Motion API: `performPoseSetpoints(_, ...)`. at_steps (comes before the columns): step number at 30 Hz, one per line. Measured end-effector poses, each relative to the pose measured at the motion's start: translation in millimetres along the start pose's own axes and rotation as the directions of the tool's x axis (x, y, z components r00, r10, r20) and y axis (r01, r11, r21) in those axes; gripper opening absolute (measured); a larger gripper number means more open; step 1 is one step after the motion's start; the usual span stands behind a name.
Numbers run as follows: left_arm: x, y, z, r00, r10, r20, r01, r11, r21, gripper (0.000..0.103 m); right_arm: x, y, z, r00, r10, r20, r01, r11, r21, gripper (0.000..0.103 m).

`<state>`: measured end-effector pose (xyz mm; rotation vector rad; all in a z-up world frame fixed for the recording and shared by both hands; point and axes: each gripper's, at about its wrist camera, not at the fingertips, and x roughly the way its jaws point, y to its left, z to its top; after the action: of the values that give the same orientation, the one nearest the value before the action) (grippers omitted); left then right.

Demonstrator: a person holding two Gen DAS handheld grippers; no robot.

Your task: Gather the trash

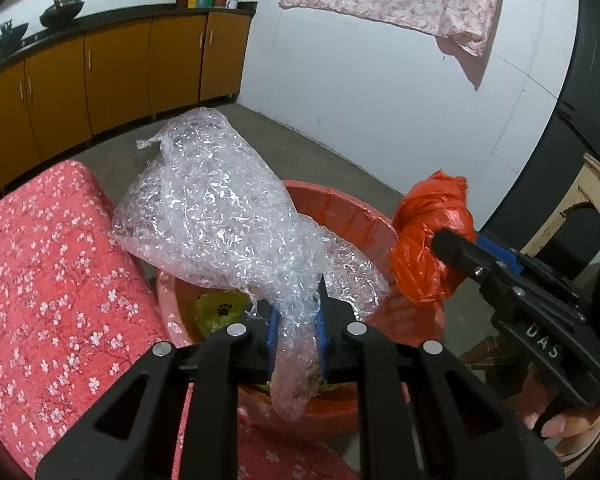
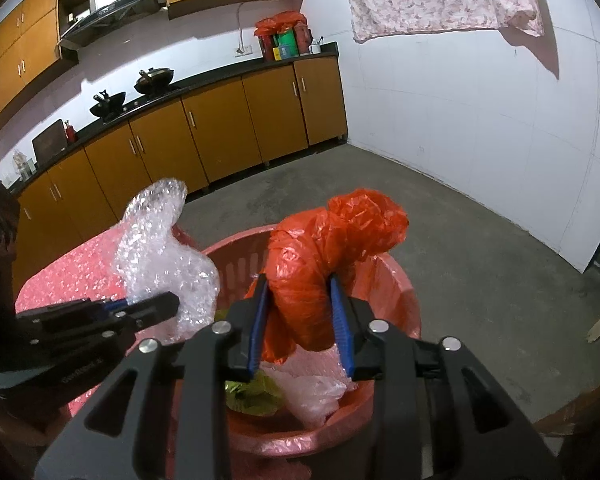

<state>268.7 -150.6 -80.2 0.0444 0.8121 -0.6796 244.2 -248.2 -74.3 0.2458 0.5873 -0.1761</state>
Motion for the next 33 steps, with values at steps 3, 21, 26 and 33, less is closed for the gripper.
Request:
performPoseSetpoints(3, 1, 5, -1, 1.000, 0.007, -0.008, -0.007, 1.000, -0.017, 0.034, 0, -1, -4, 1.000, 0.017, 0.002, -0.017, 1.000, 0.012, 0.038)
performPoseSetpoints(21, -120, 30, -37, 0.949, 0.235, 0.212, -0.225, 0.972, -0.073, 0.100, -77, 11, -12, 0.963, -0.163, 0.213, 0.166, 0.986, 0.002, 0.098)
performPoseSetpoints(26, -172, 33, -58, 0.897, 0.353, 0.266, -0.337, 0.936, -0.105, 0.101, -111, 40, -22, 0.957, -0.153, 0.244, 0.178, 0.981, -0.081, 0.099)
performPoseSetpoints(33, -224, 43, -98, 0.839, 0.470, 0.275, -0.424, 0.880, -0.212, 0.101, -147, 81, -47, 0.976, -0.071, 0.206, 0.108, 0.980, -0.170, 0.099)
